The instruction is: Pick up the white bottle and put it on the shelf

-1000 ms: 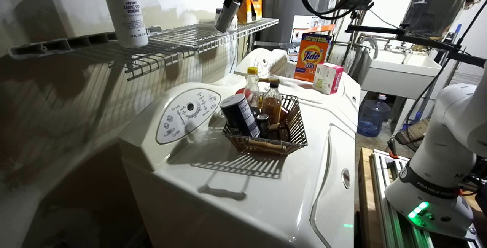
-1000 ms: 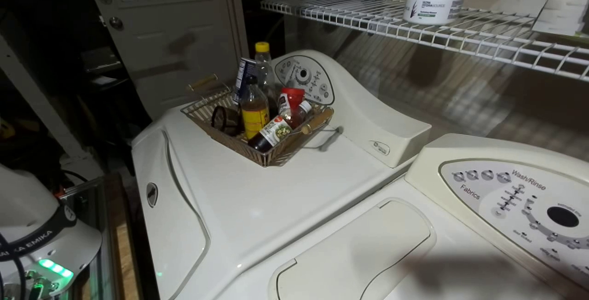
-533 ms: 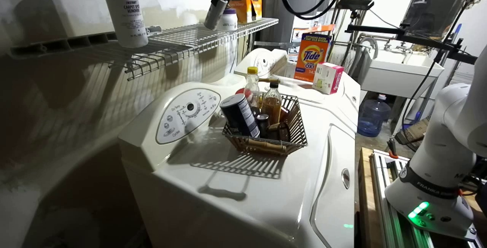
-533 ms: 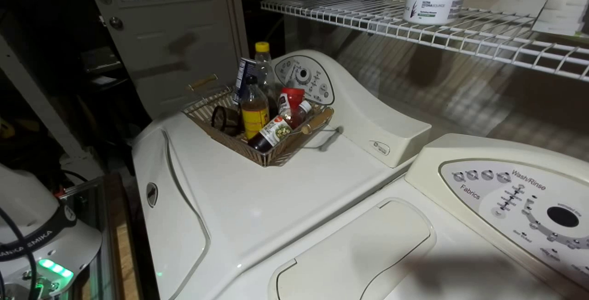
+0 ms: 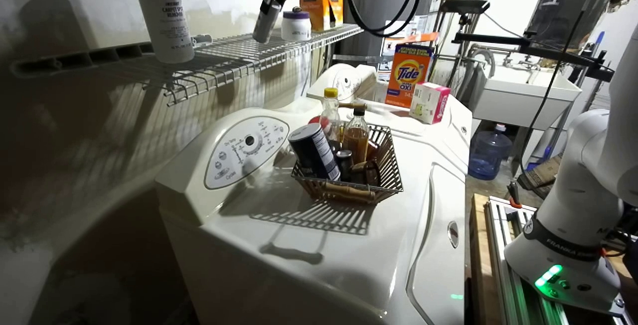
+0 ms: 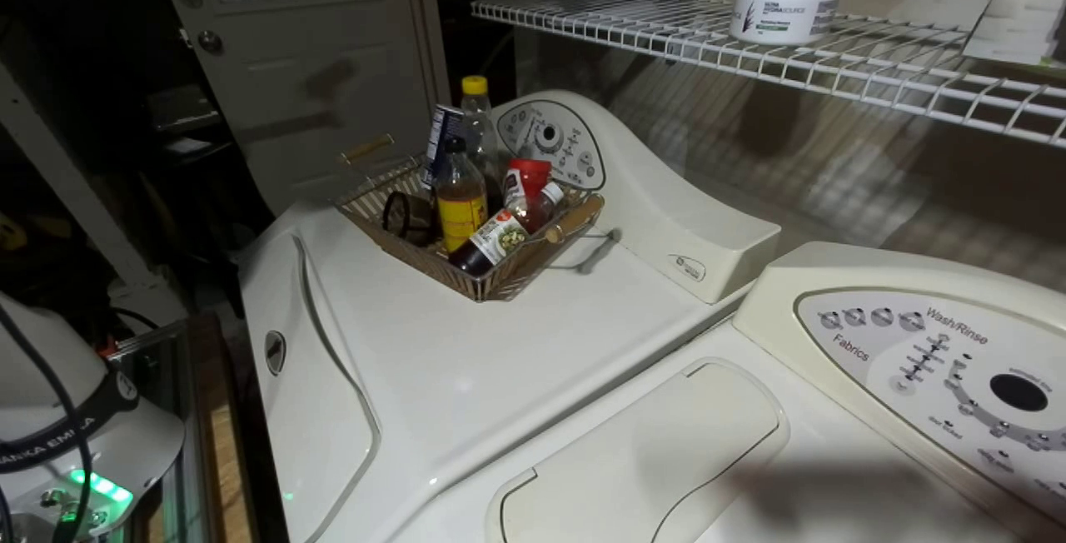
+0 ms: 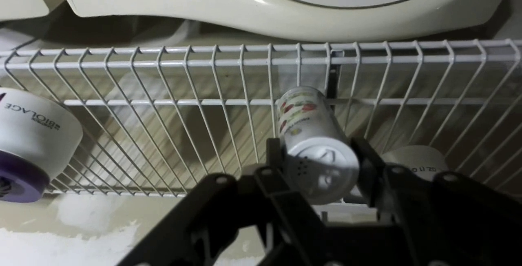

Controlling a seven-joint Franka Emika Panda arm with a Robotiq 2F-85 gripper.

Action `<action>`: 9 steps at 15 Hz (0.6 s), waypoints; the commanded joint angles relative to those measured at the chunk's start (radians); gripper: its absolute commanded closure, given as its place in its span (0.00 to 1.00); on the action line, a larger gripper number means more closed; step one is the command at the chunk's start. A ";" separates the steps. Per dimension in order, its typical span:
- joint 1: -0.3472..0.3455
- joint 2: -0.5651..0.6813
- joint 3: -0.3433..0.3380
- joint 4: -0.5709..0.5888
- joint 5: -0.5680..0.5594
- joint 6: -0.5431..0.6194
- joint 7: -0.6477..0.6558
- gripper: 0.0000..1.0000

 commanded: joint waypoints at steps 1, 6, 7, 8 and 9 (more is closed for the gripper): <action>0.035 0.062 -0.018 0.095 -0.036 -0.066 -0.110 0.80; 0.054 0.113 -0.019 0.168 -0.057 -0.147 -0.273 0.80; 0.058 0.127 -0.019 0.186 -0.064 -0.153 -0.298 0.80; 0.062 0.138 -0.021 0.201 -0.071 -0.156 -0.319 0.80; 0.064 0.151 -0.021 0.215 -0.077 -0.156 -0.342 0.80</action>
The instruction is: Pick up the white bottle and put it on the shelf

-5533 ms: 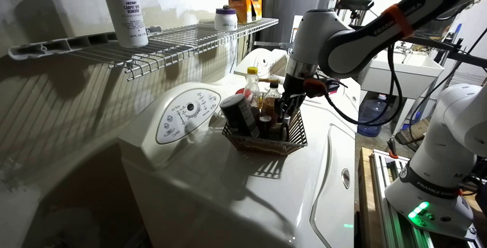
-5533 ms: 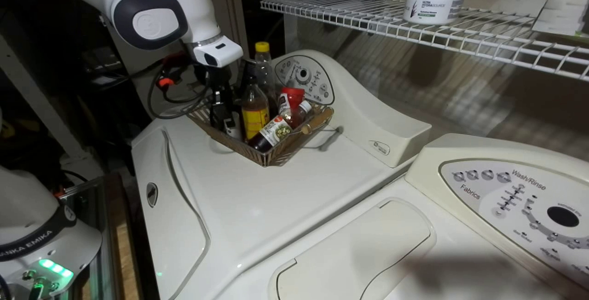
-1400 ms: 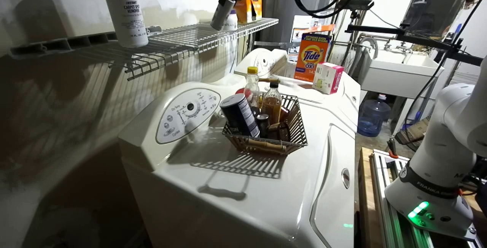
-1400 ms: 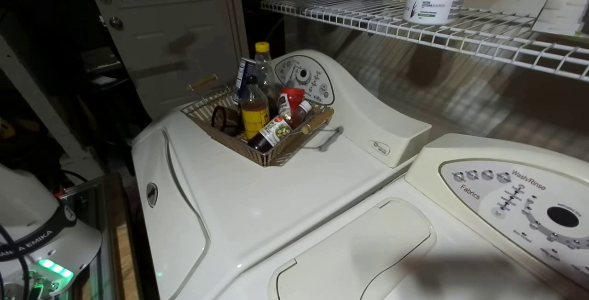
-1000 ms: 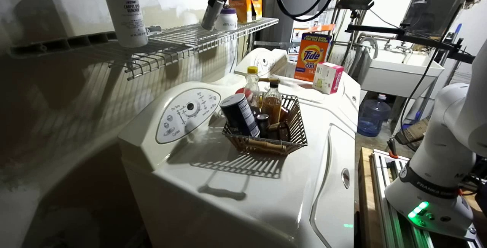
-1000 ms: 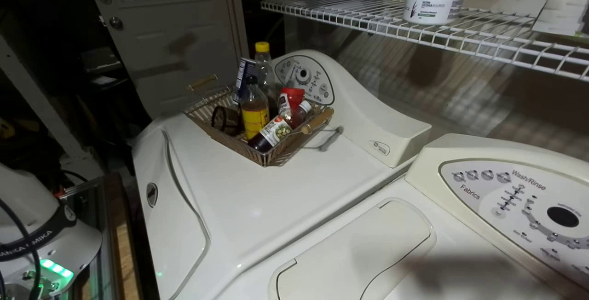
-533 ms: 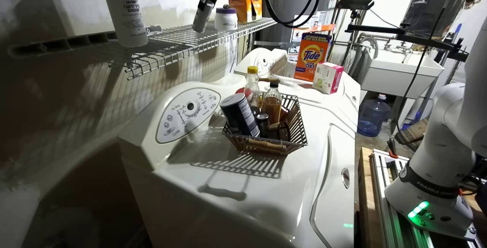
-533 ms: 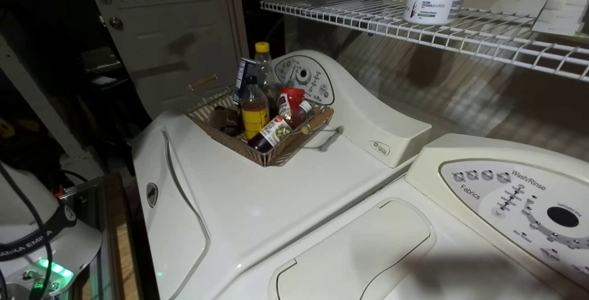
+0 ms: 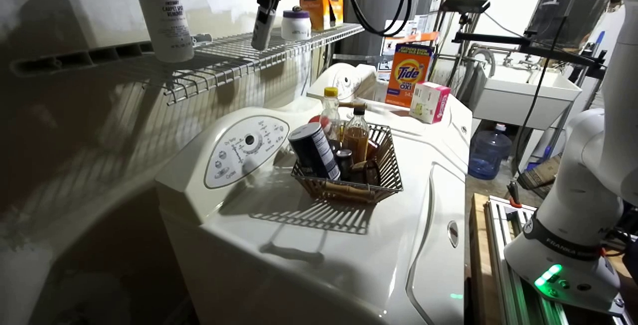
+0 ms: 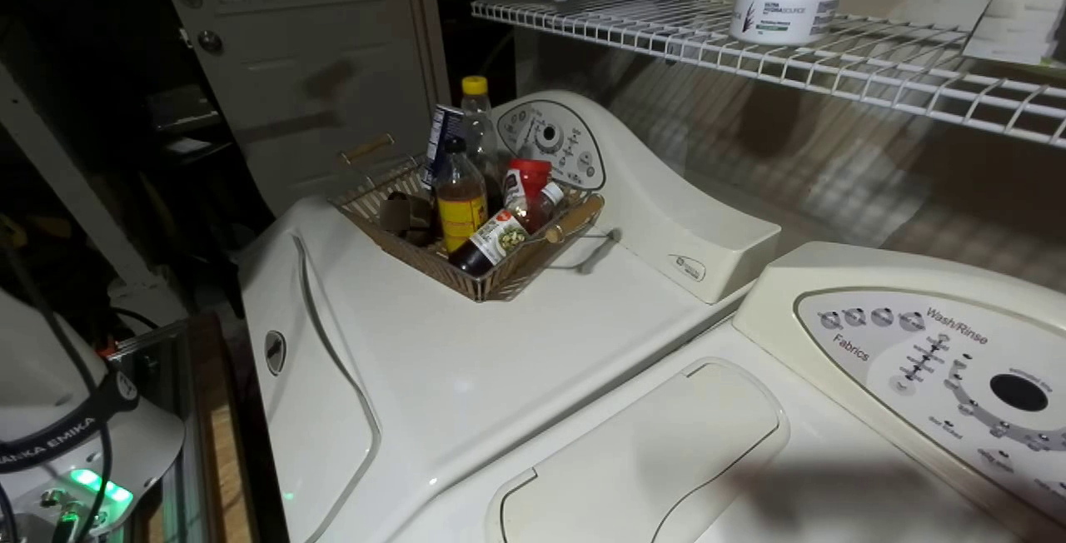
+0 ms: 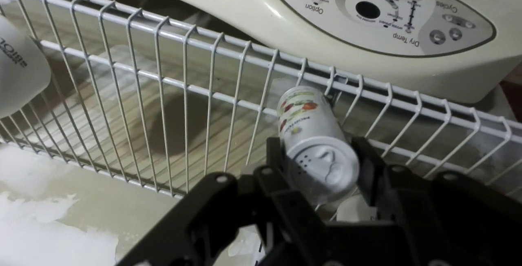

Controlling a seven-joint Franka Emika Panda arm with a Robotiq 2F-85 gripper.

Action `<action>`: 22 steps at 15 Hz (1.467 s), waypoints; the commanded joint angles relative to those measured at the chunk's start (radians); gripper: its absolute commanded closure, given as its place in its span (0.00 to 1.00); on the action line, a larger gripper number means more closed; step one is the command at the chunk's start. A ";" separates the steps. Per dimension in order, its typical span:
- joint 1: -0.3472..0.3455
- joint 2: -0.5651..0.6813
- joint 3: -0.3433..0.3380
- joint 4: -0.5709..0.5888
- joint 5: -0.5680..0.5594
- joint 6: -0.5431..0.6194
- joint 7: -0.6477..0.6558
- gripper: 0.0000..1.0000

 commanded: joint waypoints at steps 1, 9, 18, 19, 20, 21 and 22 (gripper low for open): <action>0.028 0.076 -0.016 0.111 -0.043 -0.041 -0.086 0.80; 0.021 0.174 -0.004 0.236 -0.016 -0.100 -0.165 0.80; 0.022 0.252 -0.008 0.349 -0.020 -0.174 -0.163 0.23; 0.021 0.261 -0.007 0.358 -0.019 -0.179 -0.162 0.16; 0.020 0.270 -0.006 0.366 -0.016 -0.184 -0.163 0.09; 0.019 0.279 -0.005 0.373 -0.013 -0.187 -0.164 0.01; 0.018 0.289 -0.004 0.381 -0.011 -0.188 -0.163 0.00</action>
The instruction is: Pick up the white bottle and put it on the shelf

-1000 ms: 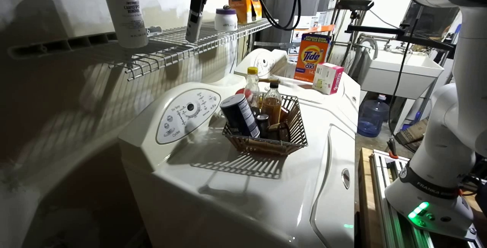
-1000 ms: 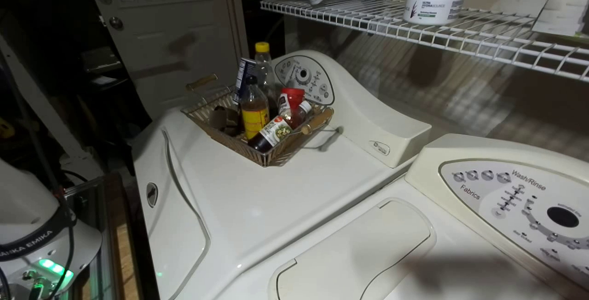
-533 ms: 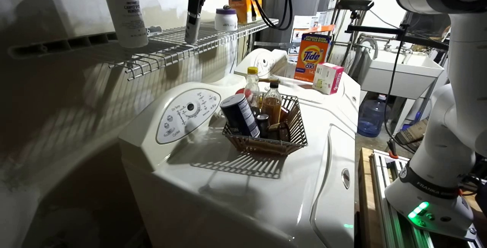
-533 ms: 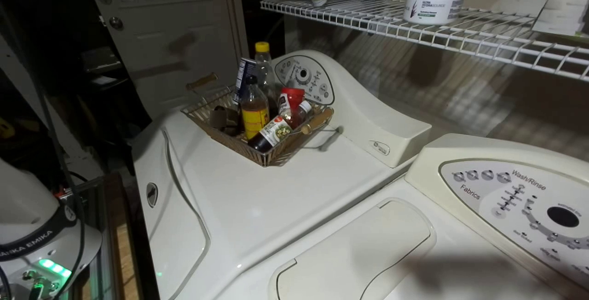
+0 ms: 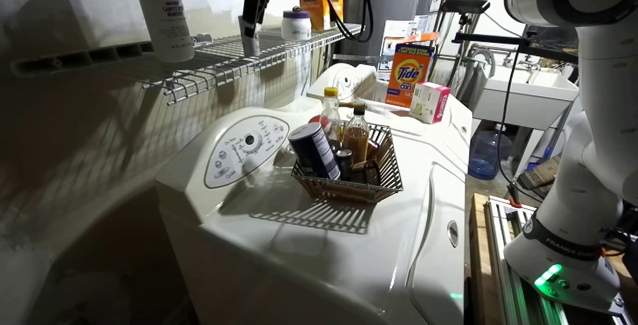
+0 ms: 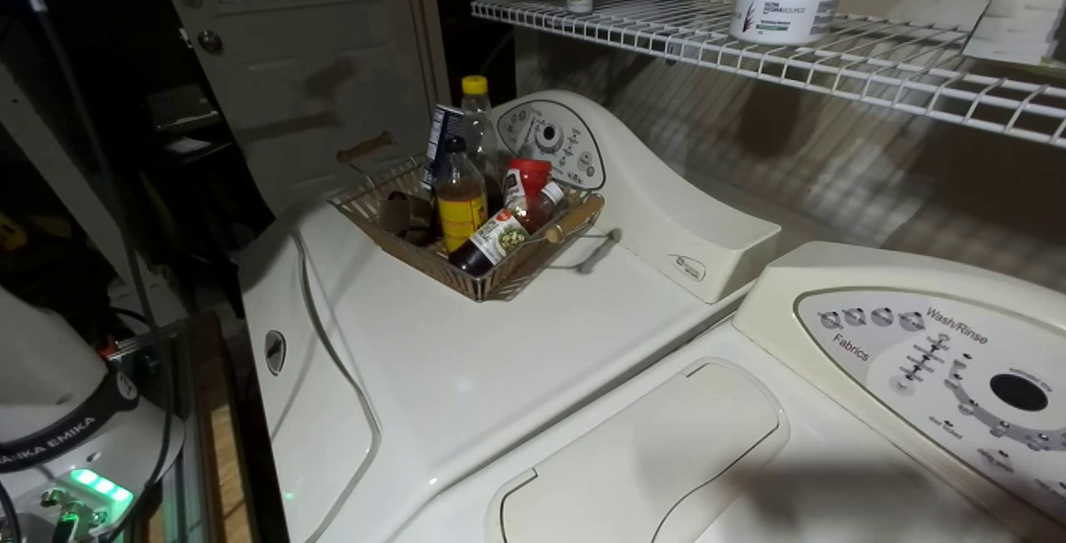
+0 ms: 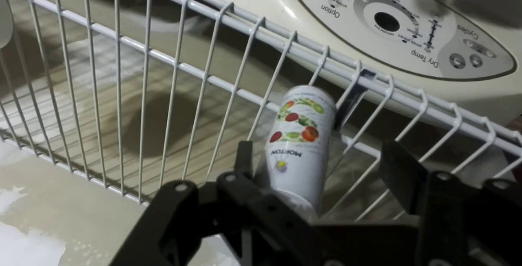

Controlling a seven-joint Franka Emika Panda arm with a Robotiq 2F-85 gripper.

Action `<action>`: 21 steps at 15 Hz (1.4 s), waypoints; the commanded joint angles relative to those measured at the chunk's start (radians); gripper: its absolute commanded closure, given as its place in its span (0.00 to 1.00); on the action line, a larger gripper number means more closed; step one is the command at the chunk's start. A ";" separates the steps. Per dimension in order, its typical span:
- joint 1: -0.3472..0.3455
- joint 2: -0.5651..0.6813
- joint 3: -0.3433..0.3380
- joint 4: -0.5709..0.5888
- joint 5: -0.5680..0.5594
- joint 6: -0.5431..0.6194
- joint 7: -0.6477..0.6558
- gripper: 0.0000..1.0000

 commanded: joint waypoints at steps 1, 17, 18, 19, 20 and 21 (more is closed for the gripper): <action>0.002 0.063 -0.001 0.088 0.004 -0.042 -0.014 0.00; -0.011 -0.138 0.019 -0.067 0.103 0.055 0.196 0.00; -0.014 -0.168 0.022 -0.105 0.110 0.085 0.194 0.00; -0.013 -0.199 0.019 -0.145 0.103 0.118 0.203 0.00; -0.013 -0.229 0.018 -0.186 0.103 0.145 0.209 0.00; -0.014 -0.263 0.016 -0.231 0.102 0.166 0.219 0.00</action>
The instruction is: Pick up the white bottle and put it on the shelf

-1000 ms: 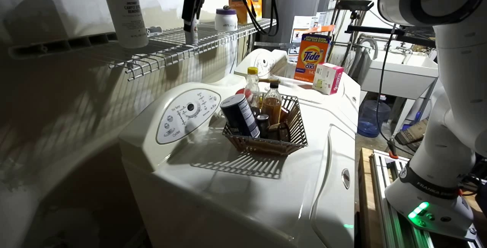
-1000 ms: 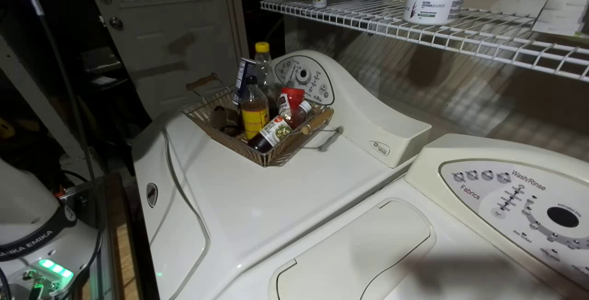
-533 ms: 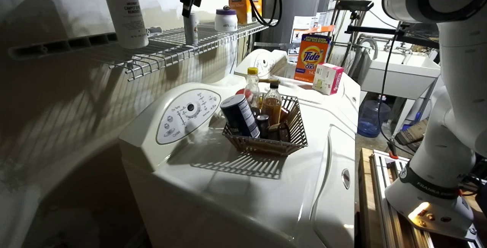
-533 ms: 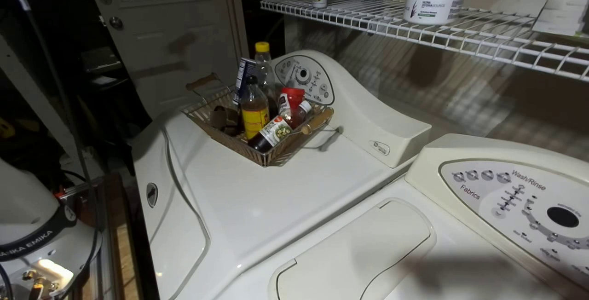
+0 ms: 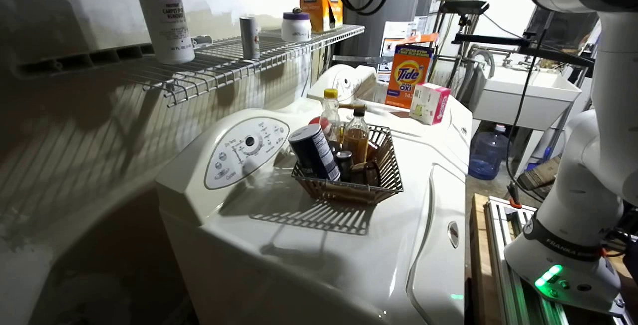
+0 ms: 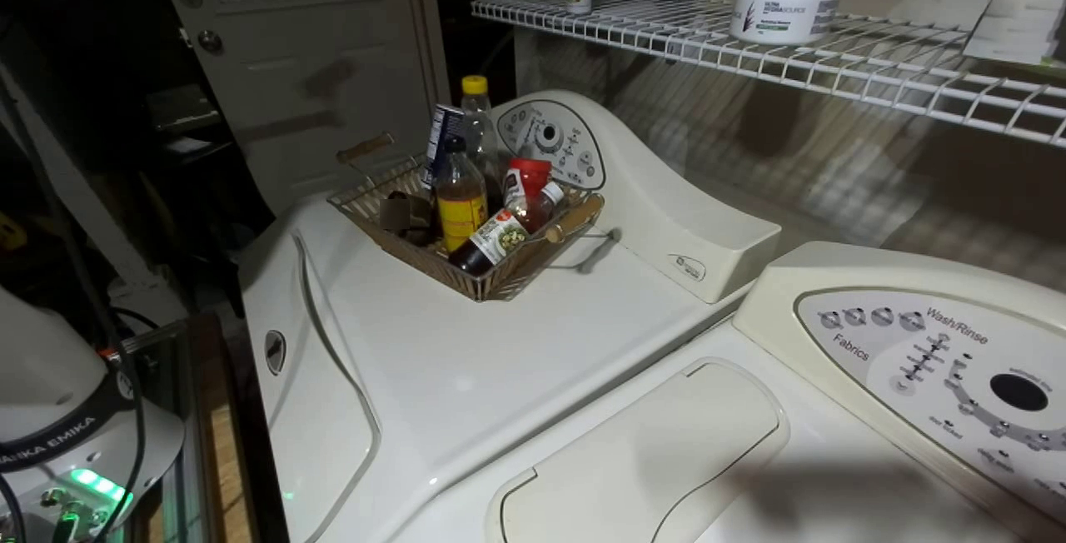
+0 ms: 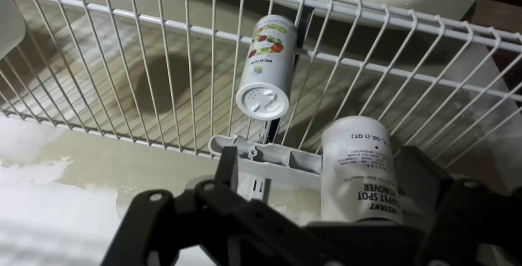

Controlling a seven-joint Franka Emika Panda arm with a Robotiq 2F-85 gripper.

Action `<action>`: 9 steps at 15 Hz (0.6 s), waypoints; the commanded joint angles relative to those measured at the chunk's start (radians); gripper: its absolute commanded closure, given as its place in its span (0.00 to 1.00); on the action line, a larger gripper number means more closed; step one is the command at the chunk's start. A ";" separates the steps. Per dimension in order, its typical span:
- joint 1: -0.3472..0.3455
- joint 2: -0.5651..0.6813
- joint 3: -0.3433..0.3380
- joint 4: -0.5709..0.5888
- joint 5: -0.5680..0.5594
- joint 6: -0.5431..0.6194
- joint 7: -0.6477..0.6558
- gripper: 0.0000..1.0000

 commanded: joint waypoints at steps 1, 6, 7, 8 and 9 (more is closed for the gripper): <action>-0.012 -0.162 0.001 -0.230 0.018 0.096 0.045 0.00; -0.016 -0.320 -0.003 -0.447 0.032 0.137 0.064 0.00; -0.014 -0.348 -0.005 -0.486 0.034 0.143 0.069 0.00; -0.012 -0.374 -0.006 -0.518 0.036 0.144 0.071 0.00; -0.011 -0.398 -0.006 -0.549 0.041 0.142 0.070 0.00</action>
